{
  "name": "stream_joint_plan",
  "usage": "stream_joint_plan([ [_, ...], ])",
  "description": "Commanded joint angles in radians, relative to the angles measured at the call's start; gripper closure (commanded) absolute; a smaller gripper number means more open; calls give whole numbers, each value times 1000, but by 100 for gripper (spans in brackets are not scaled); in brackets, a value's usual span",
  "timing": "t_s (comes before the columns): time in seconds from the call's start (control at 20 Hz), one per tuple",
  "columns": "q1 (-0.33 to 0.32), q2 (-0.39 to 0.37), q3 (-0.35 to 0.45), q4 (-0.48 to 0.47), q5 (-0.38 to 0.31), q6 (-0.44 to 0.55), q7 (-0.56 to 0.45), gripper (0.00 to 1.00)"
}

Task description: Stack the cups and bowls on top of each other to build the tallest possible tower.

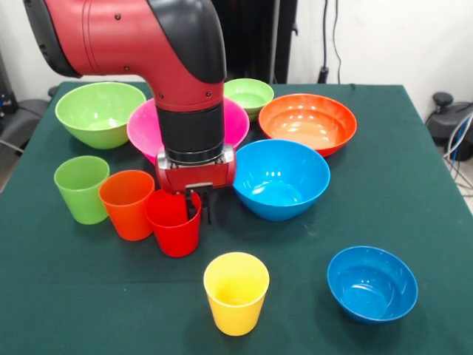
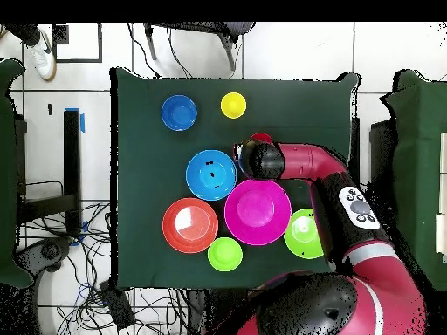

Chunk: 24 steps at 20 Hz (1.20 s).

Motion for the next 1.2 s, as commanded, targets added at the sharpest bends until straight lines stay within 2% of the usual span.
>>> stream_joint_plan([
  [0.05,51,9,-6,-54,-65,94,-74,100],
  [0.45,67,1,-24,-48,-61,94,-50,100],
  [0.55,66,-12,-17,-36,-61,63,-42,100],
  [0.85,72,-120,1,37,-17,128,-44,100],
  [1.2,102,-229,11,164,17,112,19,100],
])
